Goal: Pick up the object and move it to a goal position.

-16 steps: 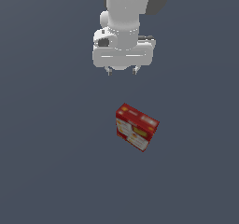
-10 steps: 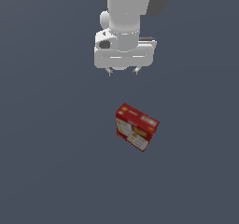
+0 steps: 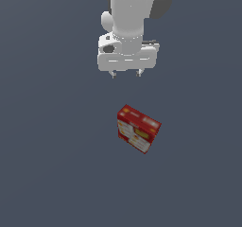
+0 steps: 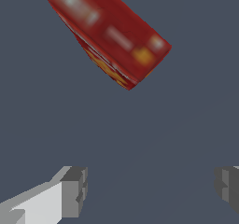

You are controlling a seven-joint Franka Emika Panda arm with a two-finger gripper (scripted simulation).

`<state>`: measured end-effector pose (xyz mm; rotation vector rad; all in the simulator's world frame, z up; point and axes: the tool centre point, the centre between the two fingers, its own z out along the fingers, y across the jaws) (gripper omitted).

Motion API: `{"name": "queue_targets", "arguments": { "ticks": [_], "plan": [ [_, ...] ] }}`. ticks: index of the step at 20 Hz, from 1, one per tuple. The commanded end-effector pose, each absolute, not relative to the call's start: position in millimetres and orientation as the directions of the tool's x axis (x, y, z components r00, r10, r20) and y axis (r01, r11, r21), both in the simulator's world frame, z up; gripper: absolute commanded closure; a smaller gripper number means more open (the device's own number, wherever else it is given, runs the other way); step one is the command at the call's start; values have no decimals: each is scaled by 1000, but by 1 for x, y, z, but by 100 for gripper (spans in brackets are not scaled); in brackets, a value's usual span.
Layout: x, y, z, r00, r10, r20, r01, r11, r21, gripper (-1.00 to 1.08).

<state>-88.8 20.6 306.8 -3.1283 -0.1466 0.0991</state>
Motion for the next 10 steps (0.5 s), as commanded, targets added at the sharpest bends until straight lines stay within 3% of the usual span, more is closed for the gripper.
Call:
{"name": "queue_targets", "arguments": {
  "ticks": [1,10],
  "plan": [
    [-89,21,307,993,96,-63,95,-995,-11,-92],
    [-74,25,303,982,181,-57,180,-984,-11,-92]
  ]
}}
